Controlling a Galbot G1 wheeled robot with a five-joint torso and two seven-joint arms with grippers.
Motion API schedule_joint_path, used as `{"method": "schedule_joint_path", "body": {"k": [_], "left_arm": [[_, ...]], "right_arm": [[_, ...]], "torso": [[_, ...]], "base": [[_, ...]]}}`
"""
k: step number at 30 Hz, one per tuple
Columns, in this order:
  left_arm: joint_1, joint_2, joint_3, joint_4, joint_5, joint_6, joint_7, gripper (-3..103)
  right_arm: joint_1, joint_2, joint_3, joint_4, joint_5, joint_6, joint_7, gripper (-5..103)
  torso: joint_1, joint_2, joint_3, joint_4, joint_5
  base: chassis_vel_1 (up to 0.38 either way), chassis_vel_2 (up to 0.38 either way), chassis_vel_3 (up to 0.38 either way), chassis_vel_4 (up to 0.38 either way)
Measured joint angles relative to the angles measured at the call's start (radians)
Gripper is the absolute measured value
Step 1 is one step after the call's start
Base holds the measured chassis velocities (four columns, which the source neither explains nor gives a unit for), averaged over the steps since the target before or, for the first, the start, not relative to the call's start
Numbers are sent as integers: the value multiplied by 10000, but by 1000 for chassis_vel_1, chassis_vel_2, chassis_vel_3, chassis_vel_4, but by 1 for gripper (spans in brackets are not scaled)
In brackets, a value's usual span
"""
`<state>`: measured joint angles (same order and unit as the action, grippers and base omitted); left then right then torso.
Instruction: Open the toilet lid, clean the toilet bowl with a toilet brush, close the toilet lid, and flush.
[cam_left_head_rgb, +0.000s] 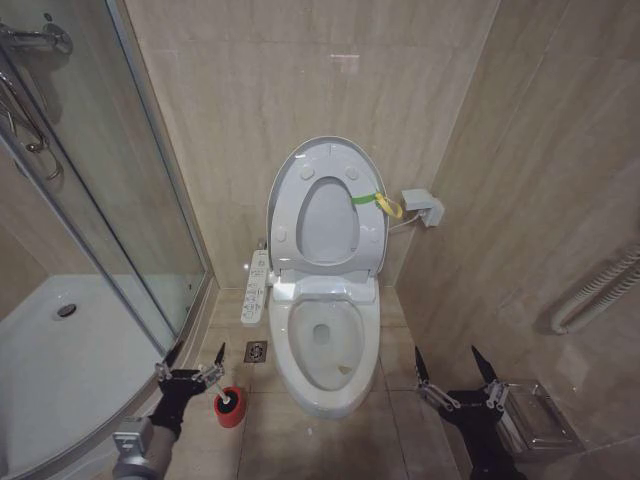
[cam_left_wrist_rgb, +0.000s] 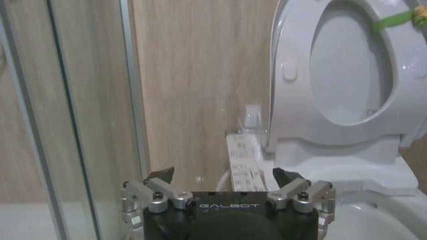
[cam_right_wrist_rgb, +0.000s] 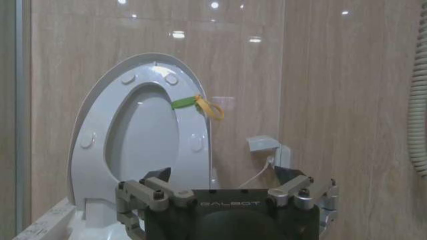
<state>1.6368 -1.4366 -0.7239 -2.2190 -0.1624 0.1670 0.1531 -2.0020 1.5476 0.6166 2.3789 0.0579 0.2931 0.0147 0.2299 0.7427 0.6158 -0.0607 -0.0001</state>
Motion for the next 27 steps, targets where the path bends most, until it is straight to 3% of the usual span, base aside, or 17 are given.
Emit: {"method": "schedule_joint_path", "body": {"k": [11,18,23,26,27], "left_arm": [[28,832,-430,-631,-410,-87,44,100],[-437,1538,275,1618,-658,-605,-52,98],[-674,1446,633,2293,-793,-842,-295,99],[-569,923,816,3121,-735,-2189,-601,99],[-569,923,816,3121,-735,-2189,-601,99]], "right_arm": [[0,0,0,-1,0,0,0,100],[0,-1,0,0,0,0,0,100],[0,0,1,0,0,0,0,100],[0,0,0,-1,0,0,0,100],[0,0,0,-1,0,0,0,100]], "torso": [[0,0,0,0,1],[0,0,0,-2,-1],[0,0,0,-3,0],[0,0,0,1,1],[0,0,0,1,1]], "base": [[0,0,0,0],[0,0,0,0],[0,0,0,0],[0,0,0,0],[0,0,0,0]]}}
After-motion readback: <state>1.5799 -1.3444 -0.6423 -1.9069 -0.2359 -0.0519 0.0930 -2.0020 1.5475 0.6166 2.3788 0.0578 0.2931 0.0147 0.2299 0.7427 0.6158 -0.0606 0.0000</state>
